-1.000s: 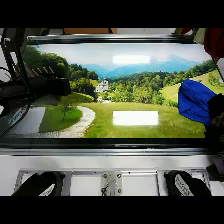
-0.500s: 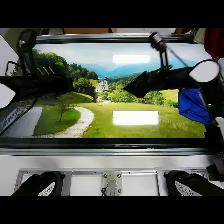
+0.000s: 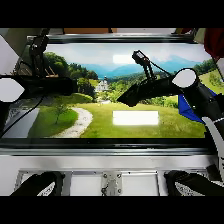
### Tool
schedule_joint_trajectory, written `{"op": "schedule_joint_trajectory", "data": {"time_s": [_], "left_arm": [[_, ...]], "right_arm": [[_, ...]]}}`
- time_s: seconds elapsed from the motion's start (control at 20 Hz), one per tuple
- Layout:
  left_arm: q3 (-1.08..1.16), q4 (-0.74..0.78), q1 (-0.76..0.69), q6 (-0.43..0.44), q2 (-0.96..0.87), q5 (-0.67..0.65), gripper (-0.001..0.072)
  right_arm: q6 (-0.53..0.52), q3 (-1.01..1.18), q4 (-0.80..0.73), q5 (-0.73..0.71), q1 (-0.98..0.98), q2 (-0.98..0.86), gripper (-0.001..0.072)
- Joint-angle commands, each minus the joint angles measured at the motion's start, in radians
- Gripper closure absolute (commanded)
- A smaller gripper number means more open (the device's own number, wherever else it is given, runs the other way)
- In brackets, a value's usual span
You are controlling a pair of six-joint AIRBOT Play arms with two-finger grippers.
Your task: Fold the clothes and pants, and hang the long-sleeved shirts on hangers.
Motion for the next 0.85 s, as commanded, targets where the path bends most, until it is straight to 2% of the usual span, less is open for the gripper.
{"op": "schedule_joint_trajectory", "data": {"time_s": [0.0, 0.8], "left_arm": [[0.000, 0.000, 0.001, 0.002, -0.002, -0.001, 0.0693], [0.000, 0.000, 0.001, 0.001, -0.002, 0.000, 0.0693]], "right_arm": [[0.000, -0.002, 0.000, 0.007, 0.002, -0.001, 0.0698], [0.000, -0.002, 0.001, 0.006, 0.002, -0.001, 0.0690]]}}
